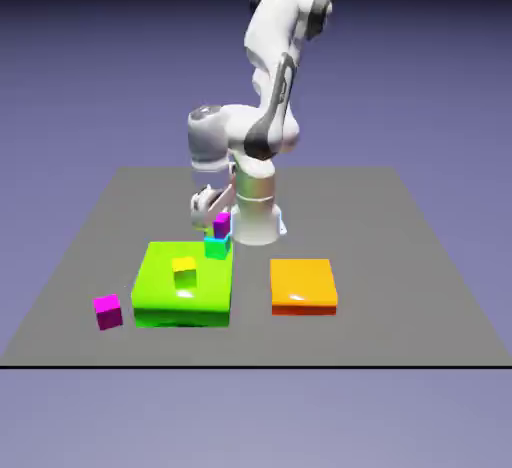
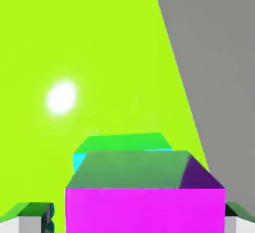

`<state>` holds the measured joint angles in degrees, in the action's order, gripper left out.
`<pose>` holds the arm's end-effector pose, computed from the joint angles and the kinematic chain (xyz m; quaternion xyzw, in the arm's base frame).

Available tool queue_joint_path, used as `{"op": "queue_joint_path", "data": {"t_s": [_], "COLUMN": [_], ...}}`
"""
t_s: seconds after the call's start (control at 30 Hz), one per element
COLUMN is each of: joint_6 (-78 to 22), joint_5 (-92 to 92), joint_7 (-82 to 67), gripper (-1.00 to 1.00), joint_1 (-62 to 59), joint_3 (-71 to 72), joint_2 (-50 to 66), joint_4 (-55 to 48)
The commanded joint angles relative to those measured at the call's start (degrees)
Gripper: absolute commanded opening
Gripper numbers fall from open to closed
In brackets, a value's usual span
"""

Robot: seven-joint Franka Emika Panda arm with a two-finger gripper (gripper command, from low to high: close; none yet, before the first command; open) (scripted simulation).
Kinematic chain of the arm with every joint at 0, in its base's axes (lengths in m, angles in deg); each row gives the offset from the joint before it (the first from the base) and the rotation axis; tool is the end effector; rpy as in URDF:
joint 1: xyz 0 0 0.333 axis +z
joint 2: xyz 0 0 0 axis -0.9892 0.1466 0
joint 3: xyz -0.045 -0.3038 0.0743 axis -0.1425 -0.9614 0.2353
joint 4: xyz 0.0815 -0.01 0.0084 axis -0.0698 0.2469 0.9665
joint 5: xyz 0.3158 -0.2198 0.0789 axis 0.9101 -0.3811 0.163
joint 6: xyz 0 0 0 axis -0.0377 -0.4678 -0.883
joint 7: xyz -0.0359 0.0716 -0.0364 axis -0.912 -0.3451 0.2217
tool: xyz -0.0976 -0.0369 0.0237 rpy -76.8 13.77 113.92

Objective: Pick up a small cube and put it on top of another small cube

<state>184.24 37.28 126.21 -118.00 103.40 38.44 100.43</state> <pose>0.2613 -0.1034 0.2954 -0.2369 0.9710 0.0266 0.0166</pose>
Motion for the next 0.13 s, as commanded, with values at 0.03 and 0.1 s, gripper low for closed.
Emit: {"op": "queue_joint_path", "data": {"t_s": [0.03, 0.1], "joint_6": [-4.98, -9.96], "joint_5": [-1.14, -2.28], "joint_7": [0.28, 0.57], "gripper": [1.00, 1.00], "joint_1": [-0.54, -1.08], "joint_3": [-0.71, -1.43], "joint_2": [-3.64, -7.27], "joint_4": [-1.39, -2.78]}}
